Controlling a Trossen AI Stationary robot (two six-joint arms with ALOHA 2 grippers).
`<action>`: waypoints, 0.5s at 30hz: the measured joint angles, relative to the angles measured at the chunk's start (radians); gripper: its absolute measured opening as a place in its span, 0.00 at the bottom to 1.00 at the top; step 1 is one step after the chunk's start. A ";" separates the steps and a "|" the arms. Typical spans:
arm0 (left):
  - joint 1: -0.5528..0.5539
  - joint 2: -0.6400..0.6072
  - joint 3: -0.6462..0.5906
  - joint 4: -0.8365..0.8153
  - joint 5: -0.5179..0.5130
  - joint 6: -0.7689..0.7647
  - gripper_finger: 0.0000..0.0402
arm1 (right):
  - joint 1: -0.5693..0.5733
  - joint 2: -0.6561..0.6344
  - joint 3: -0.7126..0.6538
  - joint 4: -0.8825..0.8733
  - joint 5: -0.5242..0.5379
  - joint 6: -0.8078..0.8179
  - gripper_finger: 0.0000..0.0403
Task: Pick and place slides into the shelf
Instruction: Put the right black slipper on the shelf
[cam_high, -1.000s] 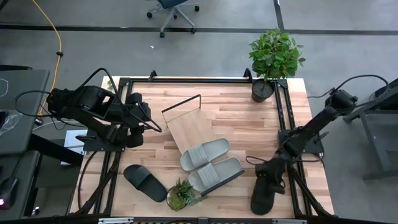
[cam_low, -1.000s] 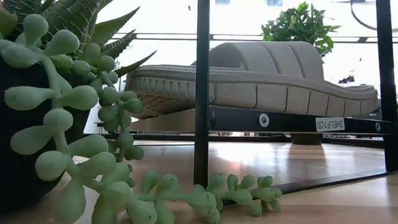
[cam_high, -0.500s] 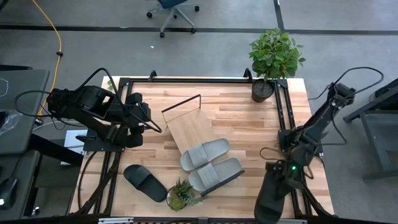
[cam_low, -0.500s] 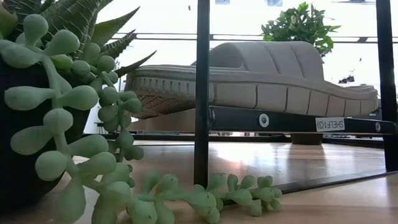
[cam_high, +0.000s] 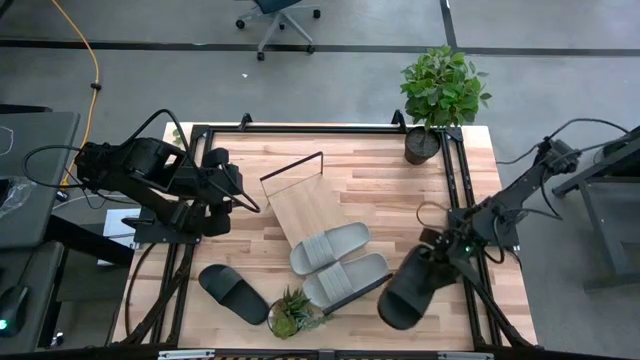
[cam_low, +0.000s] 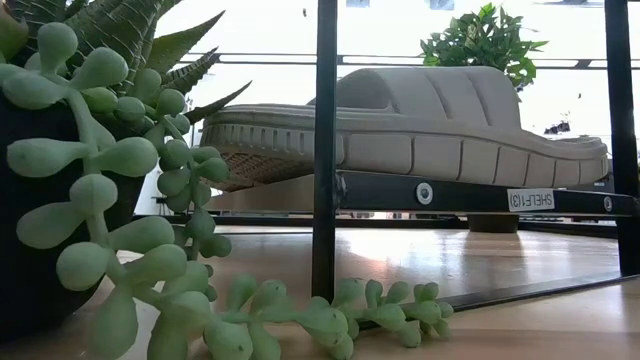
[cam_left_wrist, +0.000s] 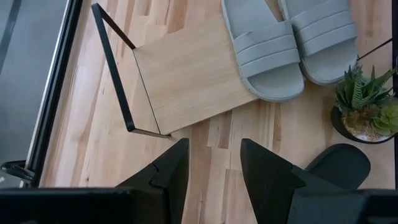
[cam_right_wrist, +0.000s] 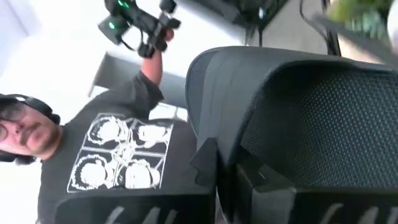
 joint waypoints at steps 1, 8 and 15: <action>0.000 0.000 0.000 0.000 0.000 0.000 0.33 | -0.021 0.000 0.012 0.000 -0.007 -0.014 0.00; 0.000 0.000 0.000 0.000 0.000 0.000 0.33 | -0.212 0.006 0.112 -0.030 -0.028 -0.146 0.00; 0.000 0.000 0.000 0.000 0.000 0.012 0.33 | -0.441 0.116 0.207 -0.155 -0.209 -0.265 0.00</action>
